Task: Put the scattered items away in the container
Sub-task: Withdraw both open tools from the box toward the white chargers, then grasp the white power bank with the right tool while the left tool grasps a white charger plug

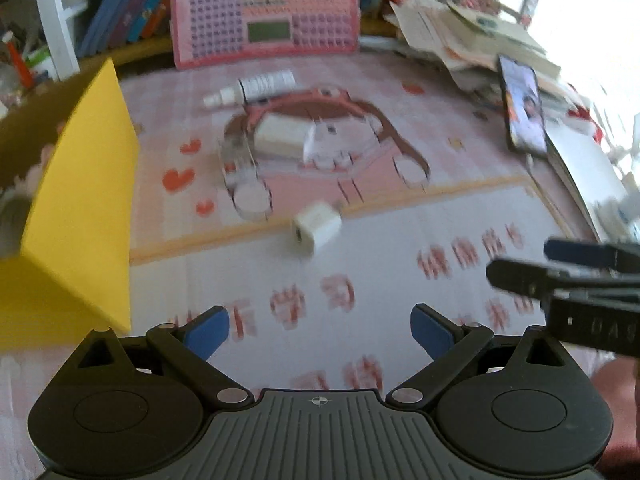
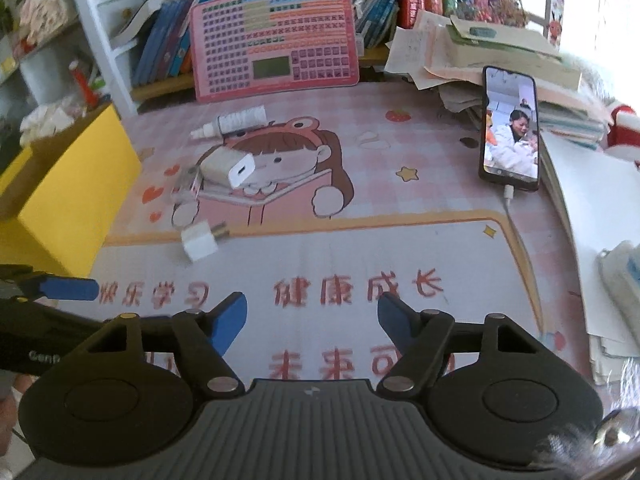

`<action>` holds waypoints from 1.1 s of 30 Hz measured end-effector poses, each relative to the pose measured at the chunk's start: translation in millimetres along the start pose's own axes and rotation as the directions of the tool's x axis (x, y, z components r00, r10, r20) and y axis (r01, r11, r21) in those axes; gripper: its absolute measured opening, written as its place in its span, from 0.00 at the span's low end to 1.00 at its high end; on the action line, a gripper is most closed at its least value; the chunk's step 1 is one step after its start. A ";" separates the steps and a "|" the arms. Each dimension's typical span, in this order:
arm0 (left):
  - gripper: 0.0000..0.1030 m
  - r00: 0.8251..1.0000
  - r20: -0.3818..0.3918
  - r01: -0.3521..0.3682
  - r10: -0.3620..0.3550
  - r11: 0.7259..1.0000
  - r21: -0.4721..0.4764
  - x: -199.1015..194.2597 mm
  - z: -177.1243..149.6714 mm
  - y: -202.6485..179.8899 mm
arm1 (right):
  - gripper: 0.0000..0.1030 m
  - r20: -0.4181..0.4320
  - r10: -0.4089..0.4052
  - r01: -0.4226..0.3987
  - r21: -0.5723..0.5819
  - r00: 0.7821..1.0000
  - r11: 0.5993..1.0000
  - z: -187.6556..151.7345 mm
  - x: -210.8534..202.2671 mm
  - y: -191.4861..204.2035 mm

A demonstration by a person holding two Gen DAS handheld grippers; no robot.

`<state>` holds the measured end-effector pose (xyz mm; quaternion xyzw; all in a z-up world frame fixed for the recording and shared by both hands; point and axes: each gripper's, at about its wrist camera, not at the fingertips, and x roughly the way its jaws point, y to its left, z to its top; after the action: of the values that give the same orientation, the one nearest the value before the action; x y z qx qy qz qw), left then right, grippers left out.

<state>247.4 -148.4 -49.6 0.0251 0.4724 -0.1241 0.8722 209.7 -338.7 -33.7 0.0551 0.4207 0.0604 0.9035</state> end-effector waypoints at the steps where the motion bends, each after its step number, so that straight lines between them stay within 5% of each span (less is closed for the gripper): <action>1: 0.95 1.000 0.019 -0.017 0.017 1.000 -0.003 1.7 4.5 -0.8 | 0.68 -0.001 0.009 -0.009 0.007 1.000 1.000 4.1 4.1 -1.9; 4: 0.94 0.997 0.054 -0.049 0.049 0.999 -0.004 12.3 18.6 -3.1 | 0.67 0.006 0.030 -0.030 0.004 1.000 1.000 17.8 16.1 -5.5; 10: 0.71 0.991 0.070 -0.117 0.117 0.993 -0.015 39.1 37.0 -10.8 | 0.66 0.032 0.065 -0.064 -0.014 0.997 0.998 47.2 36.3 -11.4; 16: 0.55 0.992 0.050 -0.118 0.117 0.993 0.001 58.0 41.1 -17.1 | 0.66 0.047 0.121 -0.123 0.027 0.991 0.992 72.0 52.3 -18.4; 22: 0.47 0.995 0.004 -0.095 0.095 0.995 -0.007 74.0 41.3 -18.8 | 0.67 0.031 0.157 -0.156 -0.034 0.987 0.987 85.2 72.7 -8.6; 25: 0.35 0.994 -0.001 -0.106 0.106 0.994 -0.012 76.3 41.9 -15.9 | 0.67 0.027 0.180 -0.177 -0.085 0.983 0.980 91.2 85.4 0.2; 33: 0.34 0.997 -0.035 -0.068 0.065 0.993 -0.091 65.0 43.3 -3.5 | 0.67 -0.012 0.246 -0.240 -0.262 0.969 0.935 109.5 126.3 36.5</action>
<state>315.9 -171.3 -79.4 0.0025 0.4903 -0.0725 0.8685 372.0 -288.4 -53.3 -0.0124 0.3895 0.2260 0.8928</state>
